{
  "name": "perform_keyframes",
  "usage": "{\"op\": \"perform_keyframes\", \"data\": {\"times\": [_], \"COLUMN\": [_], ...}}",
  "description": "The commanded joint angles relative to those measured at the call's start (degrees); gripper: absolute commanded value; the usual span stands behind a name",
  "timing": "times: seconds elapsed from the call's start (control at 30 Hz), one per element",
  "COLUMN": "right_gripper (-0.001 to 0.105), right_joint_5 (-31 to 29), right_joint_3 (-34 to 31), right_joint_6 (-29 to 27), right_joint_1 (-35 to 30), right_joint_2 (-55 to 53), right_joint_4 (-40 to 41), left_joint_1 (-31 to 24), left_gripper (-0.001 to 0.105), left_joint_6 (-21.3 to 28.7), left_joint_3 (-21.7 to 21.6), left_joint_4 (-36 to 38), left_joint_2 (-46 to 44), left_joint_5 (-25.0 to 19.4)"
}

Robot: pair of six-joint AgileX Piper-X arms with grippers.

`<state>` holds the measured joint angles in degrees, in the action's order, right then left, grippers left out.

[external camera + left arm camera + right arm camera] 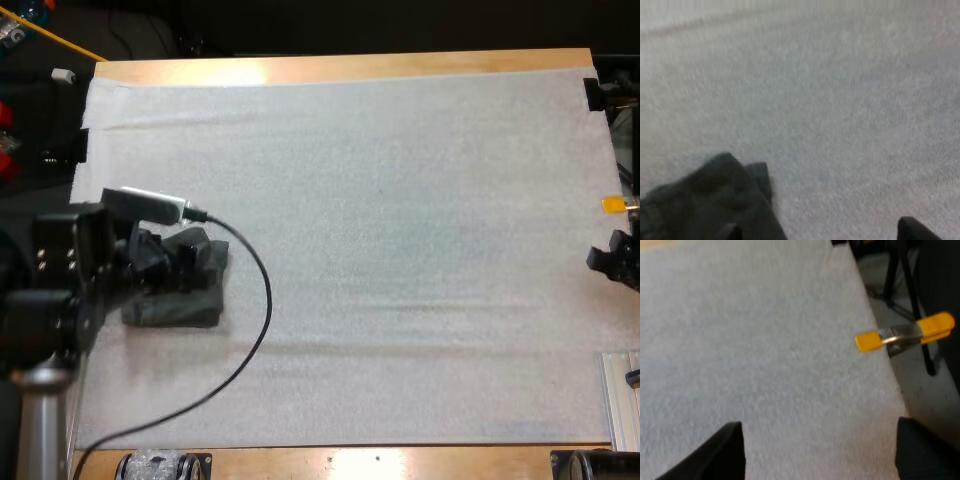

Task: Pick towel from pile, fold and stack

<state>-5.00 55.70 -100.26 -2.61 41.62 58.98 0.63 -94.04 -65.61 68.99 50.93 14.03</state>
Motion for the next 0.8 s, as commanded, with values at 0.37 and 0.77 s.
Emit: {"op": "perform_keyframes", "data": {"times": [0.37, 0.77], "right_gripper": [0.062, 0.062], "right_joint_5": [2.33, 10.92], "right_joint_3": [0.21, 0.21], "right_joint_6": [-3.3, -3.3], "right_joint_1": [0.11, 0.11], "right_joint_2": [-16.83, -31.09], "right_joint_4": [2.54, 8.92], "left_joint_1": [0.24, 0.24], "left_gripper": [0.06, 0.06], "left_joint_6": [0.49, 0.49], "left_joint_3": [-0.06, 9.15], "left_joint_4": [0.29, 0.33], "left_joint_2": [-17.41, -33.35], "left_joint_5": [-6.98, -8.69]}}
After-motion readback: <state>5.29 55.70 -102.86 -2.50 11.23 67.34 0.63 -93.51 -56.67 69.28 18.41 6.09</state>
